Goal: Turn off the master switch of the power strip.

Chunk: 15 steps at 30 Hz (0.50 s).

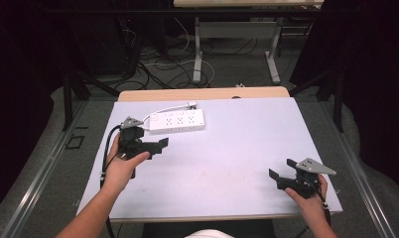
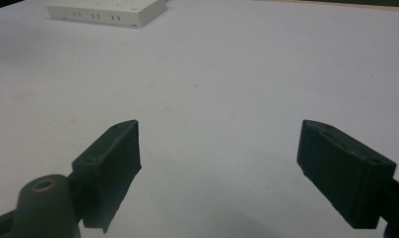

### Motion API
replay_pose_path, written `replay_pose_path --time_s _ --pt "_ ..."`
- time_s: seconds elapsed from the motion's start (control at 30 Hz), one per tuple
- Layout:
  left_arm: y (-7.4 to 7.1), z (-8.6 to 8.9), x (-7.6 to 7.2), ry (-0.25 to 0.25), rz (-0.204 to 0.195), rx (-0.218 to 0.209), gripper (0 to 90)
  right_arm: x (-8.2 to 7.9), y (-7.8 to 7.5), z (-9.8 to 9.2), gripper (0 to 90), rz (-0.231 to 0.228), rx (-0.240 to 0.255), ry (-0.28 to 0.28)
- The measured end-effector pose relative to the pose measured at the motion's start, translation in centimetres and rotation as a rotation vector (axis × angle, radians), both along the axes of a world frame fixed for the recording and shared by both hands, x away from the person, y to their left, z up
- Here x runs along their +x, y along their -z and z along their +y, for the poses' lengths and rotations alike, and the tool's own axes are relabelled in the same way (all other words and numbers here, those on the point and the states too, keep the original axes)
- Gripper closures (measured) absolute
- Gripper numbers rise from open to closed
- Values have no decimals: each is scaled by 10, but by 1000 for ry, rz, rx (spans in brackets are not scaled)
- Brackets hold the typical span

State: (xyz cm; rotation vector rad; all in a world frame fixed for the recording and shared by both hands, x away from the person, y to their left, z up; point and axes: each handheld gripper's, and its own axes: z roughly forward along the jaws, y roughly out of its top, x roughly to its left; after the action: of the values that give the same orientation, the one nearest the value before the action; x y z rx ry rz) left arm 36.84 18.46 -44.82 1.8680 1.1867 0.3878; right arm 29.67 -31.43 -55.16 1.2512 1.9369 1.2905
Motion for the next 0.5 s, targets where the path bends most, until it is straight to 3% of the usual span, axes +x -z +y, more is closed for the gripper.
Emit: replay_pose_path --time_s 0.13,0.27,0.5 --pt "1 1 -10 11 15 0 20 0 0 0 162 -2 -2 1" --pt "6 1 -21 18 -18 21 24 0 0 0 162 -9 2 2" --pt "19 3 -36 24 -28 45 32 -1 -1 0 162 -11 8 11"
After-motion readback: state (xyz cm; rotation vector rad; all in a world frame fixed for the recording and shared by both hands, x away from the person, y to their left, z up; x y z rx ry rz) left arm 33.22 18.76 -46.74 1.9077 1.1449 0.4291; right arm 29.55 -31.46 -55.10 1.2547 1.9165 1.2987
